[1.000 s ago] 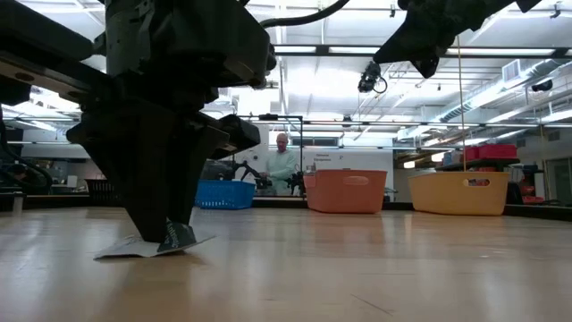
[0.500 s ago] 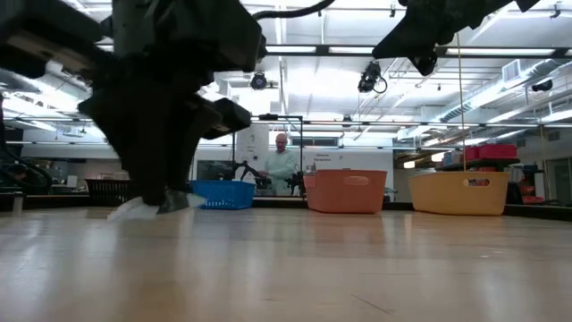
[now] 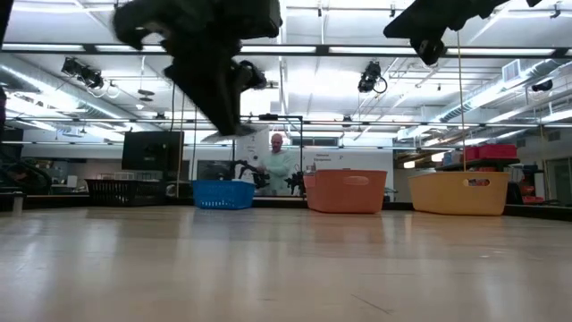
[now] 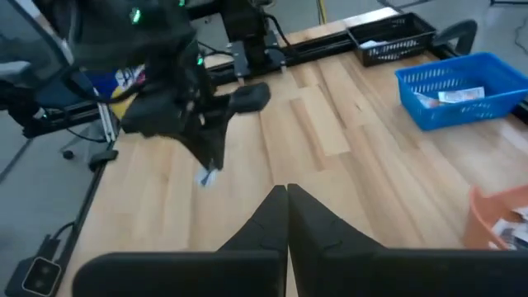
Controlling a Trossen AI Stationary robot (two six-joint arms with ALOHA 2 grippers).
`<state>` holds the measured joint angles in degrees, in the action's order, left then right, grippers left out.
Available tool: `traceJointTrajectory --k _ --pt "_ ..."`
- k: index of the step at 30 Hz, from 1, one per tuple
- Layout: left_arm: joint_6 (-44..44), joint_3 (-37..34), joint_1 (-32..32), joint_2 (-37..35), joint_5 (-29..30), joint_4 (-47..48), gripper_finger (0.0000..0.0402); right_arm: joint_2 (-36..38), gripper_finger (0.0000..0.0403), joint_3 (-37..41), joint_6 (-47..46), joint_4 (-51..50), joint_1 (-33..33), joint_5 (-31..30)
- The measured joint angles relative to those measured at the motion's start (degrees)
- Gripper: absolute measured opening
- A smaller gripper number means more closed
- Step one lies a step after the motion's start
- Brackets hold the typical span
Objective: Pick & Place First Aid Supplies
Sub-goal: Put the towelette pack into the orange bin
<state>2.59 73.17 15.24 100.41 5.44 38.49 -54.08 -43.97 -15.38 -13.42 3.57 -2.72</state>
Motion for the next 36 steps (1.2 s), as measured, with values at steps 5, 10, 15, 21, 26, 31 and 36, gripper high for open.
traceJointTrajectory --k 5,10,15,21,26,31,36 --pt "0.07 -0.02 -4.72 -3.3 0.1 0.0 0.0064 1.81 0.0005 -0.02 0.87 -3.44 0.0 -3.41" --pt "0.31 -0.02 -10.22 -6.62 0.6 -0.24 0.0064 3.18 0.0005 -0.02 1.36 -7.7 -0.57 -7.25" --pt "0.85 -0.02 -15.74 -10.08 2.09 -0.19 0.0064 5.23 0.0005 -0.02 1.32 -8.55 -1.99 -5.8" --pt "0.77 -0.02 -21.37 -13.64 2.46 -0.59 0.0064 9.72 0.0004 -0.02 4.8 -11.02 -3.73 -5.39" --pt "0.68 -0.02 -24.9 -15.01 1.13 -5.8 0.0064 13.23 0.0004 -0.02 6.88 -13.42 -5.29 -5.87" --pt "0.63 0.0 -27.62 -15.16 -2.24 -14.55 0.0064 15.99 0.0004 -0.02 7.5 -14.79 -7.15 -9.87" --pt "0.68 0.0 -30.22 -15.14 -2.24 -20.42 0.0064 17.5 0.0004 -0.02 7.72 -15.0 -8.84 -13.4"
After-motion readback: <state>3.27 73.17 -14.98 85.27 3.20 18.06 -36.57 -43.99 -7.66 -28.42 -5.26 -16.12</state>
